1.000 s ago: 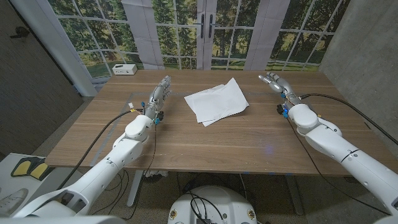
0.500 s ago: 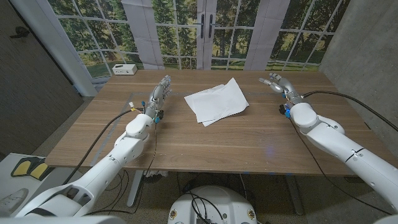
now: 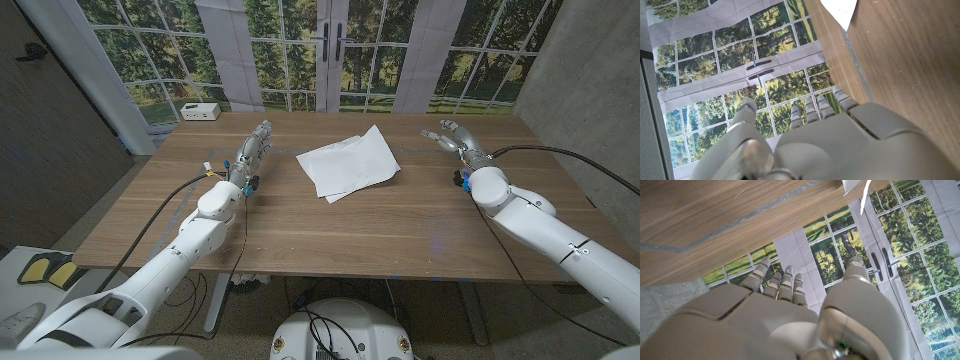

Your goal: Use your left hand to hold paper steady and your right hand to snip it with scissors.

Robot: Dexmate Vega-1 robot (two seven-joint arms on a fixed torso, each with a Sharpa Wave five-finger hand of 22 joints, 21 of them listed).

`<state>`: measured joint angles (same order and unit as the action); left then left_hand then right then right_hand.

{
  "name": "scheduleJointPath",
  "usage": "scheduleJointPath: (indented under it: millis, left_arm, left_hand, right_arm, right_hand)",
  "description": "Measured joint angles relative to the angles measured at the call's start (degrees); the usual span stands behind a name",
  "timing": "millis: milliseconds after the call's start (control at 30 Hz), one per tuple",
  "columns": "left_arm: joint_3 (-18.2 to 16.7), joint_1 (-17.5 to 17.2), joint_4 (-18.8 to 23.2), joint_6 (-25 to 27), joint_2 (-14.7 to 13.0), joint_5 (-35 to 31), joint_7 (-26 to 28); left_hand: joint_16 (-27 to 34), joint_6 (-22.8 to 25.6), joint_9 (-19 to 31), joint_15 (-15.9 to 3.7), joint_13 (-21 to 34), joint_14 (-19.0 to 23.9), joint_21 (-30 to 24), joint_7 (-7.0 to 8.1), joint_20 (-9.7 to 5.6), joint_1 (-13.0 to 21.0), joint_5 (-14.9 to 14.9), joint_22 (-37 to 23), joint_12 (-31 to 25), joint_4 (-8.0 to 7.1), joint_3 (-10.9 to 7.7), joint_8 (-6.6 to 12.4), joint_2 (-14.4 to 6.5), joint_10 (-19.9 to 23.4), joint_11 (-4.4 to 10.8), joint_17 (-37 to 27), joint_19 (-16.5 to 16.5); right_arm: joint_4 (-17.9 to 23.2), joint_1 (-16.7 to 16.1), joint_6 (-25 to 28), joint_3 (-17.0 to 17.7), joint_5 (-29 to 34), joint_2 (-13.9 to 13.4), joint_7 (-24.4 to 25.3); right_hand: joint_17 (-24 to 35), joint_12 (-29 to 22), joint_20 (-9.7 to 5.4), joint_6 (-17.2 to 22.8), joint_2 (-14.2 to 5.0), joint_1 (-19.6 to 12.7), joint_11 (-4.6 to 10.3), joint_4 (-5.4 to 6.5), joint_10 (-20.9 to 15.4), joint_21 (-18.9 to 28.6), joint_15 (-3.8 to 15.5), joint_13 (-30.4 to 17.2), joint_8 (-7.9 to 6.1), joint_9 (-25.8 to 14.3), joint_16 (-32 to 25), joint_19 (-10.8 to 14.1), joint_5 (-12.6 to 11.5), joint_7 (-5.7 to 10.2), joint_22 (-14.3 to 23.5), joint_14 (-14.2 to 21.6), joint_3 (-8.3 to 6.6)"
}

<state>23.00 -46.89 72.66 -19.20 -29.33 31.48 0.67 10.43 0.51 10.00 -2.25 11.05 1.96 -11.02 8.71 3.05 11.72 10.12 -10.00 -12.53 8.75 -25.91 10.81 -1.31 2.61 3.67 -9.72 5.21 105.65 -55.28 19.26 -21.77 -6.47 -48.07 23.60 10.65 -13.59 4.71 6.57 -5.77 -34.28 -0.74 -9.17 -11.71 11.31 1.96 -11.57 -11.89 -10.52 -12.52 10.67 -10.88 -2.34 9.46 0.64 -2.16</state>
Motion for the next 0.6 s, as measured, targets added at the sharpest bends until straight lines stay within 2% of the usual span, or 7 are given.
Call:
scheduleJointPath:
  millis: [100,267,600]
  left_arm:
    - [-0.12,-0.36,0.76,0.38,-0.34,0.00,0.28]
    - [-0.37,-1.17,2.03,0.86,-0.86,0.11,0.72]
    - [-0.71,-2.07,2.97,1.41,-1.48,0.67,0.85]
  left_hand:
    - [0.00,0.00,0.00,0.00,0.00,0.00,0.00,0.00,0.00,0.00,0.00,0.00,0.00,0.00,0.00,0.00,0.00,0.00,0.00,0.00,0.00]
    - [0.00,0.00,0.00,0.00,0.00,0.00,0.00,0.00,0.00,0.00,0.00,0.00,0.00,0.00,0.00,0.00,0.00,0.00,0.00,0.00,0.00]
    - [0.00,0.00,0.00,0.00,0.00,0.00,0.00,0.00,0.00,0.22,0.00,0.00,0.00,0.00,0.00,0.00,0.23,0.00,0.00,0.00,0.00]
  right_arm:
    - [0.63,-0.27,0.88,0.00,0.39,-0.47,0.11]
    - [1.82,-0.62,2.64,0.00,1.17,-1.39,0.12]
    - [4.00,-1.05,6.16,0.07,2.36,-2.64,-0.09]
  right_hand:
    - [0.00,0.00,0.01,0.00,-0.27,-0.29,0.02,0.00,-0.79,0.00,-0.11,-0.04,0.00,0.00,0.00,0.01,0.08,0.00,0.00,0.29,0.00]
    - [0.00,-0.61,0.08,0.61,-0.06,-0.50,0.33,0.21,-2.95,0.39,-0.02,-0.04,0.00,0.00,-0.22,1.55,0.08,0.00,0.30,1.84,-0.21]
    - [0.16,-0.83,1.43,1.01,-0.06,-0.50,0.01,0.47,-4.07,0.39,0.10,-0.26,0.00,0.00,-1.07,2.86,0.29,-0.41,0.29,3.78,-0.47]
